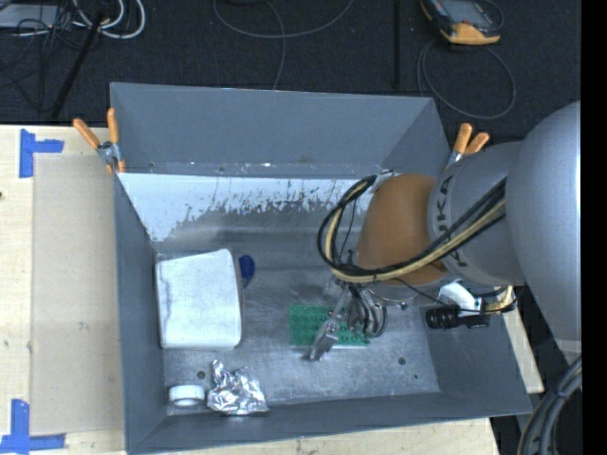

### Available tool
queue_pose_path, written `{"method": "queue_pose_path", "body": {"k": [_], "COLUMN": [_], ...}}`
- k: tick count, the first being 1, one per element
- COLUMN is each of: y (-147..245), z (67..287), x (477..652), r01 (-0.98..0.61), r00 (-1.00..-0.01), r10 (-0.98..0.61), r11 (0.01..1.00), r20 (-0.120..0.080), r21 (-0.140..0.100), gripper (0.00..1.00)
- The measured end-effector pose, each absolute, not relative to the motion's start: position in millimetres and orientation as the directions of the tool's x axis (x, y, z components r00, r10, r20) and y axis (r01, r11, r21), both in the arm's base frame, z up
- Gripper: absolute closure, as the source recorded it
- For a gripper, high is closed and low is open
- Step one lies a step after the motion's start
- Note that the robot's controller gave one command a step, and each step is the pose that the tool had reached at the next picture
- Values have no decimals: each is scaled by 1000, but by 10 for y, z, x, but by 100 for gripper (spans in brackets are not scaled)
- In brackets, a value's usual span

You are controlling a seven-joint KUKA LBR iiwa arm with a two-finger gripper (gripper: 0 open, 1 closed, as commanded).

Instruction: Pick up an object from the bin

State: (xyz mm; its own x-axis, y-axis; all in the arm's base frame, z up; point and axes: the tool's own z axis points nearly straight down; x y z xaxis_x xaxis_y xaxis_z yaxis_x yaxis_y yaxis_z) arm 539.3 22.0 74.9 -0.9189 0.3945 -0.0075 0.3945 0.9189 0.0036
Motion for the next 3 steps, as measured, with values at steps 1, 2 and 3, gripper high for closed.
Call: {"method": "queue_pose_path", "body": {"k": [1,2,3], "y": [220,218,215], "z": [766,785,1506], "x": [5408,5431,5449], "r01": [393,393,390], "r00": [-920,-920,-921], "r10": [393,393,390], "r11": [920,920,921], "r20": [-4,-11,-6], "r21": [2,4,3], "gripper": [0,100,100]}}
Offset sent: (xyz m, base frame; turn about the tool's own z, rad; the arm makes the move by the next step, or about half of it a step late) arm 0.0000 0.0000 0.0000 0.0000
